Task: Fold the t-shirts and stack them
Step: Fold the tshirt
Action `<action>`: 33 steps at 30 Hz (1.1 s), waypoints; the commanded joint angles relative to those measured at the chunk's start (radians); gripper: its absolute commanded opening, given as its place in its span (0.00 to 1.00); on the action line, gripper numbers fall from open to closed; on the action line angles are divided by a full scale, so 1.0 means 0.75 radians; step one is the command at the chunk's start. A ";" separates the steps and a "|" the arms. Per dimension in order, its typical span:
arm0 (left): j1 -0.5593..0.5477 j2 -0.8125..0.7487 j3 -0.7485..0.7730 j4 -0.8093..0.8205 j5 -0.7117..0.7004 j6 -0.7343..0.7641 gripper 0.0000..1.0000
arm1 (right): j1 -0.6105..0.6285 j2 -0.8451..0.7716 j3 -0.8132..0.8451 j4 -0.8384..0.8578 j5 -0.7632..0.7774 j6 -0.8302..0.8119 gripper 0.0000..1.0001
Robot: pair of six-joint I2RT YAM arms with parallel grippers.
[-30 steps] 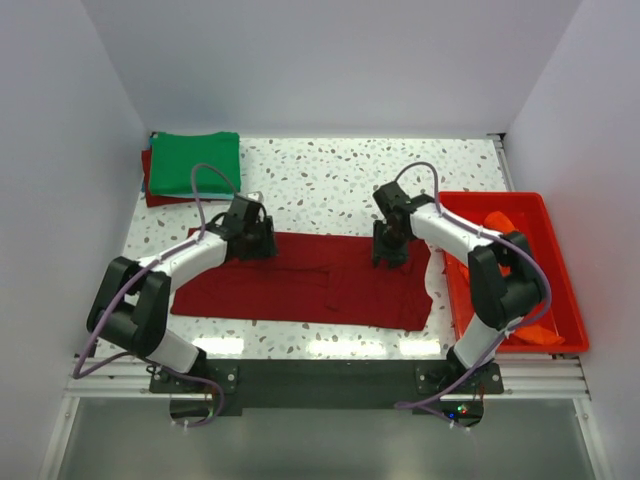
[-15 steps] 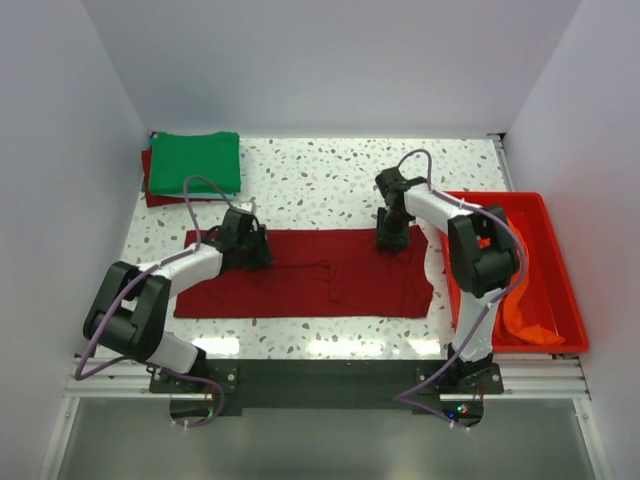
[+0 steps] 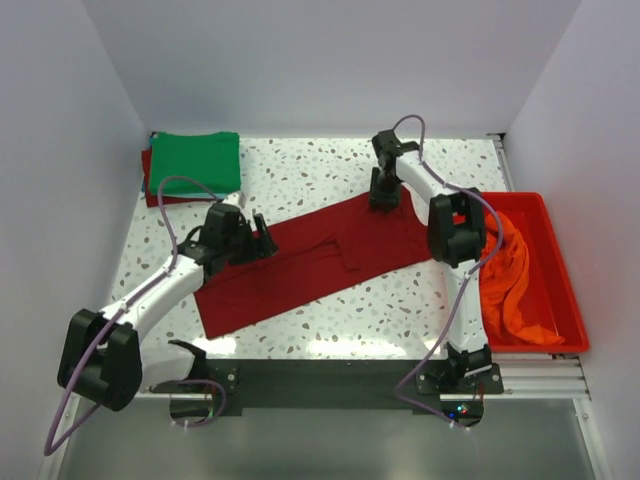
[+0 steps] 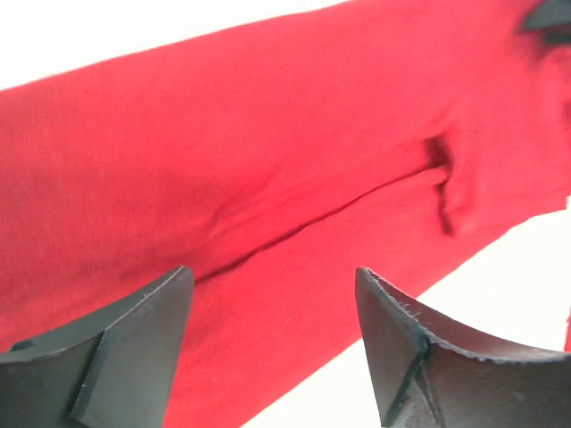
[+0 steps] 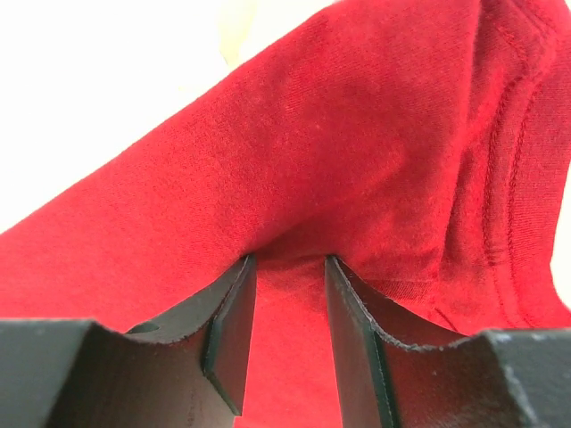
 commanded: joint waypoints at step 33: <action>0.138 0.064 -0.307 0.123 0.128 0.030 0.83 | -0.033 -0.102 -0.371 0.106 -0.087 0.017 0.42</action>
